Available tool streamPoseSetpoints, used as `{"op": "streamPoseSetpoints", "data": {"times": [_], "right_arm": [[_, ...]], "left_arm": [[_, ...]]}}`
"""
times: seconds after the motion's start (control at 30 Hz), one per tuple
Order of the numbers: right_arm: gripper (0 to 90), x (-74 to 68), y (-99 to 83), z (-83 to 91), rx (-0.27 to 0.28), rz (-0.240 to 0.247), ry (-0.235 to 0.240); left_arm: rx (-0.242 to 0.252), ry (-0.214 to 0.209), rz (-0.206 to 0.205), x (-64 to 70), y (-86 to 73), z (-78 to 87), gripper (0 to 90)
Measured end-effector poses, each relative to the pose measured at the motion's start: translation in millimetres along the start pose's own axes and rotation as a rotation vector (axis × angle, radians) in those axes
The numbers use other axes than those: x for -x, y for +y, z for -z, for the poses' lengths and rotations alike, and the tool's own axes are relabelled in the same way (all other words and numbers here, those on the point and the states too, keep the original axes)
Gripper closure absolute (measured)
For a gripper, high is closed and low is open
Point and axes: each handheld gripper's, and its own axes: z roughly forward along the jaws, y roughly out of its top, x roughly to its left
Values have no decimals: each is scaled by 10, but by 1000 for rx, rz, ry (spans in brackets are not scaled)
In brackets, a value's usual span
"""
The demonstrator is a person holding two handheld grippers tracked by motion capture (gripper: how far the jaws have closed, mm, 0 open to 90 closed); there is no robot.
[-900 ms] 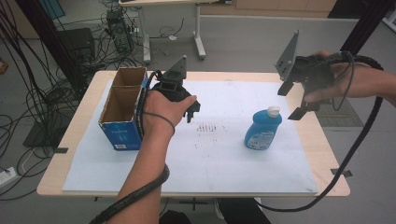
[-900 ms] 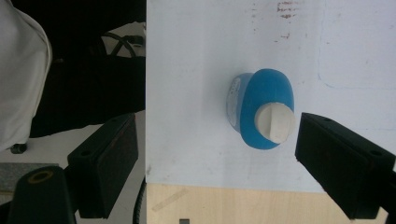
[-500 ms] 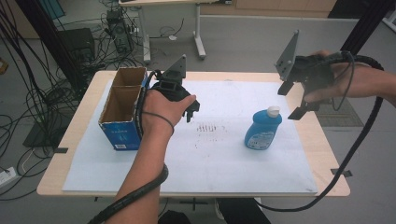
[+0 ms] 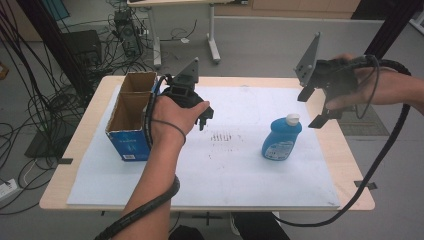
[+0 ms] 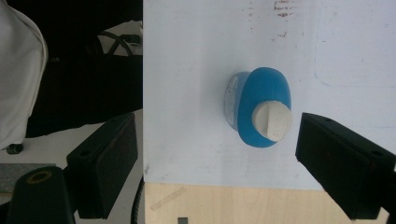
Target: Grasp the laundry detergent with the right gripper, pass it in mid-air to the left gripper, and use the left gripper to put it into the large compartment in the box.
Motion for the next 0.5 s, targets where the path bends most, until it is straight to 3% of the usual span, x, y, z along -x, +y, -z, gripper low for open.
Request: {"op": "streamPoseSetpoints", "data": {"times": [0.5], "right_arm": [[124,6,-172,31,-1,-36,-24]], "left_arm": [[9,-5,-1,3,4,17,74]]}}
